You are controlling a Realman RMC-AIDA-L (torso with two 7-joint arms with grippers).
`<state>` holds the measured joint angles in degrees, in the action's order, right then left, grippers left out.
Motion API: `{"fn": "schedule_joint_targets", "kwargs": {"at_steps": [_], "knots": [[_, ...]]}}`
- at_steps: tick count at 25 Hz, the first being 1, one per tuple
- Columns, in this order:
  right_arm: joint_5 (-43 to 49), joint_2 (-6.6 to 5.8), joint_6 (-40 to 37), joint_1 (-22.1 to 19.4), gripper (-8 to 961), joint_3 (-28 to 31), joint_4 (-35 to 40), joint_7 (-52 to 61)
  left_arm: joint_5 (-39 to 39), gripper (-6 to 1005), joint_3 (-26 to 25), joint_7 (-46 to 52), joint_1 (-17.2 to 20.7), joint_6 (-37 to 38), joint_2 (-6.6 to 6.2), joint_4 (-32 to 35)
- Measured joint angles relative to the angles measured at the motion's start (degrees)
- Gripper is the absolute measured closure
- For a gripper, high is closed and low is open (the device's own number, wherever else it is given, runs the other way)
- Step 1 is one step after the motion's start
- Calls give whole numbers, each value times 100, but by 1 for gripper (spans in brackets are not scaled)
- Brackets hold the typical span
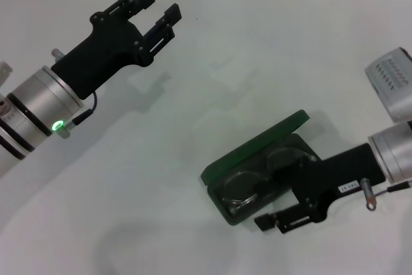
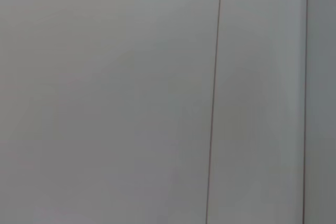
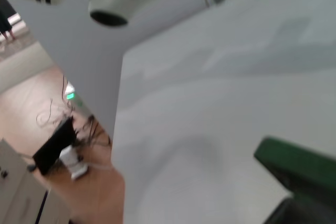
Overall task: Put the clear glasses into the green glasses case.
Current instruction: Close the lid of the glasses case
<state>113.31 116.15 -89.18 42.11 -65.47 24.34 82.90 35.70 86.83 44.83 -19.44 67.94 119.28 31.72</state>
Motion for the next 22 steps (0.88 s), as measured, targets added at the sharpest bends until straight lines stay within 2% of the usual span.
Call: {"fn": "schedule_joint_targets", "kwargs": {"at_steps": [6, 13, 17, 22], "knots": [[-595, 3, -23, -81, 275, -1, 8, -443, 5, 420, -14, -5, 2, -24, -11, 0], [-1726, 3, 288, -297, 275, -41, -76, -1317, 213, 420, -278, -13, -34, -36, 4, -46], [-2404, 3, 481, -420, 275, -291, -157, -1755, 221, 420, -288, -16, -78, -41, -11, -122], [-2831, 3, 649, -472, 274, -745, -166, -1904, 225, 419, -290, -76, -85, -51, -25, -139]]}}
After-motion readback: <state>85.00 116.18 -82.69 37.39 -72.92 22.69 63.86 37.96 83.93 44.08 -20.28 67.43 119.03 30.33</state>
